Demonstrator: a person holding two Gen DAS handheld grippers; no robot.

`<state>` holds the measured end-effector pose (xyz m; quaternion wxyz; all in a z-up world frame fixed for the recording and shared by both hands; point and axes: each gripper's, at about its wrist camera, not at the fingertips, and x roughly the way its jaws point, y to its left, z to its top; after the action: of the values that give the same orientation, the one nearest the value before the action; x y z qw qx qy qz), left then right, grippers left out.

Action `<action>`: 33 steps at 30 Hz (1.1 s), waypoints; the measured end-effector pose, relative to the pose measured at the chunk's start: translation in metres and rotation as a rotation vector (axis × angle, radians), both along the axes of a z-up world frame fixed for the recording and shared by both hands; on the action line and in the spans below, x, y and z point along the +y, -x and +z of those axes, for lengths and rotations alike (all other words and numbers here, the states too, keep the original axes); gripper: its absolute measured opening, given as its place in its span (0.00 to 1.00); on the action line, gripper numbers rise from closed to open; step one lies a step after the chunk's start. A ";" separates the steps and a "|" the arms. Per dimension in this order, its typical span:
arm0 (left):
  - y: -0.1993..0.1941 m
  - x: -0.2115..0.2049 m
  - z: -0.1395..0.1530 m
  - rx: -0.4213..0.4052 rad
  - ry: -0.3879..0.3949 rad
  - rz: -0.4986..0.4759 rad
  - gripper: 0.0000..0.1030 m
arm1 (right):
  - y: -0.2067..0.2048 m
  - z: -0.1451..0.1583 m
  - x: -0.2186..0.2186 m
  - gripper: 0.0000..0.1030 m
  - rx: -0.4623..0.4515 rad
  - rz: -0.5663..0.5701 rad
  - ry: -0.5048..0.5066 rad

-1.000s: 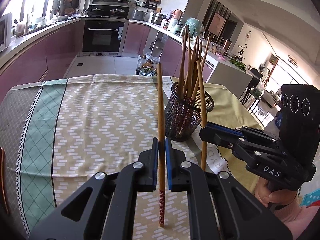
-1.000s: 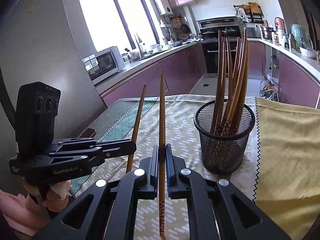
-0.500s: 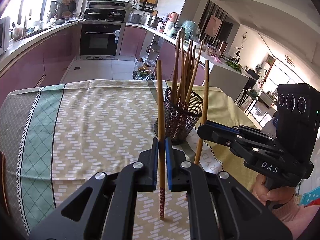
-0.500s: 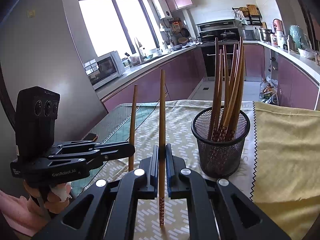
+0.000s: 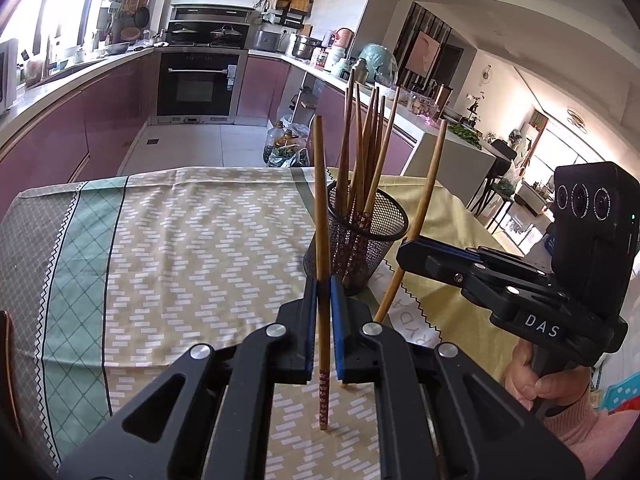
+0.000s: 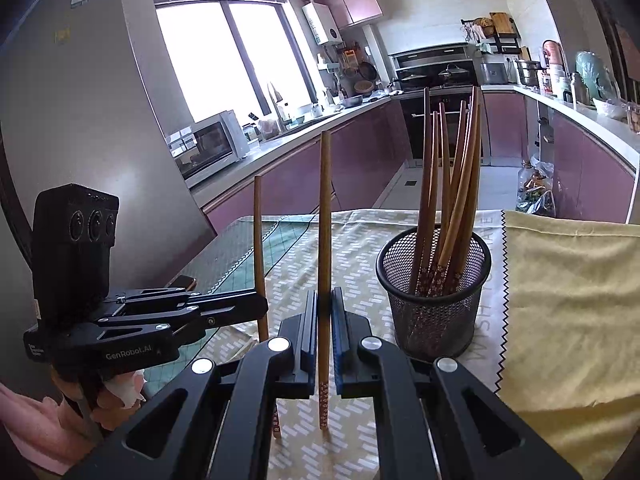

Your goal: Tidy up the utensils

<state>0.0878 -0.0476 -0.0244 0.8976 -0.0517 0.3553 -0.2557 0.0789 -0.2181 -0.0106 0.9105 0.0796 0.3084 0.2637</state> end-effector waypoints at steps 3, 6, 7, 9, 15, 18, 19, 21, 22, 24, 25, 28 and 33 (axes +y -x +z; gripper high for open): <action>0.000 0.000 0.001 -0.003 0.001 -0.002 0.07 | 0.000 0.002 0.000 0.05 -0.004 -0.003 -0.001; -0.001 -0.001 0.002 -0.005 0.004 -0.005 0.07 | 0.000 0.003 -0.003 0.05 -0.008 -0.005 -0.003; -0.001 -0.002 0.002 -0.006 0.003 -0.006 0.07 | 0.000 0.004 -0.004 0.05 -0.010 -0.006 -0.002; -0.001 -0.002 0.003 -0.010 0.003 -0.007 0.07 | 0.000 0.005 -0.005 0.05 -0.012 -0.007 -0.005; -0.004 -0.005 0.004 -0.016 0.005 -0.013 0.07 | 0.001 0.007 -0.009 0.05 -0.021 -0.012 -0.005; -0.004 -0.006 0.005 -0.019 0.004 -0.015 0.07 | 0.002 0.008 -0.012 0.05 -0.026 -0.017 -0.006; -0.005 -0.007 0.005 -0.019 0.004 -0.015 0.07 | 0.002 0.009 -0.012 0.05 -0.028 -0.019 -0.006; -0.006 -0.007 0.006 -0.020 0.004 -0.016 0.07 | 0.001 0.010 -0.013 0.05 -0.030 -0.024 -0.006; -0.006 -0.007 0.006 -0.020 0.004 -0.017 0.07 | 0.002 0.010 -0.013 0.05 -0.032 -0.025 -0.006; -0.006 -0.008 0.007 -0.021 0.006 -0.018 0.07 | 0.003 0.011 -0.015 0.05 -0.034 -0.029 -0.006; -0.007 -0.008 0.007 -0.022 0.006 -0.018 0.07 | 0.003 0.012 -0.015 0.05 -0.036 -0.030 -0.007; -0.008 -0.009 0.008 -0.026 0.006 -0.019 0.07 | 0.002 0.014 -0.016 0.05 -0.039 -0.035 -0.008; -0.008 -0.009 0.011 -0.035 0.006 -0.021 0.07 | 0.002 0.016 -0.018 0.05 -0.047 -0.038 -0.008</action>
<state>0.0963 -0.0569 -0.0132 0.9008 -0.0462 0.3393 -0.2672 0.0770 -0.2360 0.0051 0.9220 0.0829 0.2842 0.2494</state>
